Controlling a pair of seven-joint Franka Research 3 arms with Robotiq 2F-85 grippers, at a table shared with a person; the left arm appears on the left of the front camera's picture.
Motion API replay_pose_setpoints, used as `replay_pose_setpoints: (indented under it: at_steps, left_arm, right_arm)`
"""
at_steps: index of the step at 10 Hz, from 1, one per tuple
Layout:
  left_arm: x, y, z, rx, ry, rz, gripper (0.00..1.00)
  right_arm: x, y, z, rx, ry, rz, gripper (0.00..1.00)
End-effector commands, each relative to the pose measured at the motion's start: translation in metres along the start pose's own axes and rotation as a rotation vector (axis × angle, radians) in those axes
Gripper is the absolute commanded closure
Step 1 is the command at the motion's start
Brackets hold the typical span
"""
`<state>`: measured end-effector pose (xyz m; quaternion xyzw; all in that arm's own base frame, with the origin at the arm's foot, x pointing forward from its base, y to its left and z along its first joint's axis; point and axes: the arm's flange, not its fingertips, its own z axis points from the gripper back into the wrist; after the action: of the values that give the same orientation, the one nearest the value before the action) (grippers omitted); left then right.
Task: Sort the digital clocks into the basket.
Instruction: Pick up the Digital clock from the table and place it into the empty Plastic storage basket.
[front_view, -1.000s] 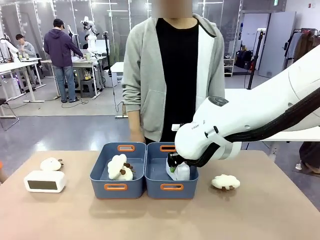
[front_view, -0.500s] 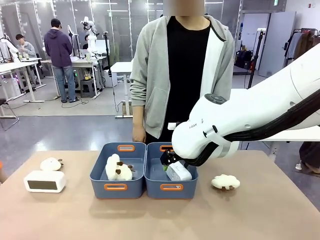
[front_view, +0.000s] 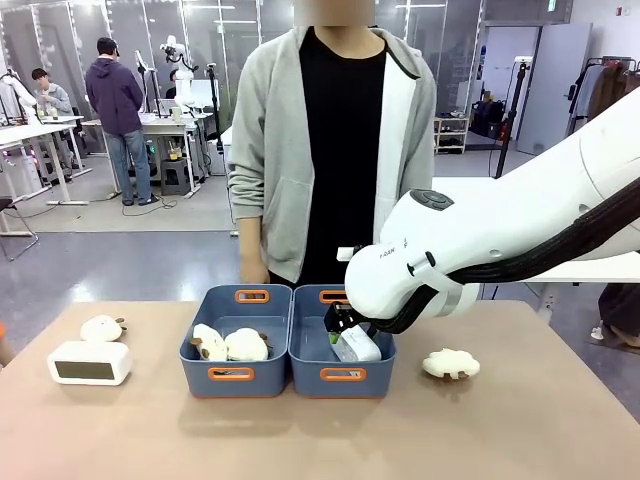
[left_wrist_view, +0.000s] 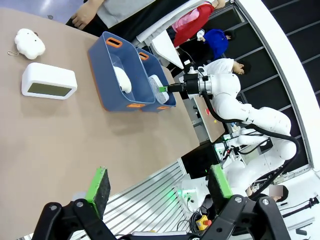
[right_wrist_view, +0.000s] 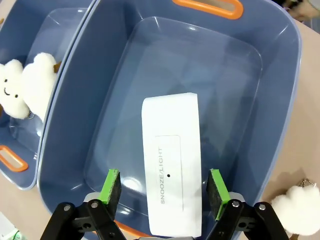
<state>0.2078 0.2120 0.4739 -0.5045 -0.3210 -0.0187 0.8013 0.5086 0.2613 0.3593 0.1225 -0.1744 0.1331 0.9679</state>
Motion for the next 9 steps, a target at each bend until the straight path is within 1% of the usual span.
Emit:
replay_pose_setpoints:
  at_steps: [1, 5, 6, 7, 8, 9]
  left_arm:
    - [0.002, -0.001, 0.002, -0.020, -0.010, -0.020, 0.00]
    - [0.002, -0.001, 0.002, -0.020, -0.010, -0.020, 0.00]
    - [0.002, -0.001, 0.002, -0.020, -0.010, -0.020, 0.00]
    - [0.002, -0.001, 0.002, -0.020, -0.010, -0.020, 0.00]
    - [0.002, -0.001, 0.002, -0.020, -0.010, -0.020, 0.00]
    - [0.002, -0.001, 0.002, -0.020, -0.010, -0.020, 0.00]
  right_arm:
    - [0.001, 0.000, 0.000, -0.003, -0.001, 0.004, 0.13]
    - [0.000, 0.001, 0.000, 0.001, 0.000, 0.002, 0.13]
    - [-0.014, 0.013, 0.023, -0.042, -0.017, 0.037, 0.13]
    - [-0.027, 0.023, 0.053, -0.044, -0.030, 0.058, 0.13]
    - [-0.041, 0.025, 0.089, 0.017, -0.057, 0.040, 0.13]
    - [-0.046, 0.018, 0.106, 0.083, -0.065, 0.014, 0.13]
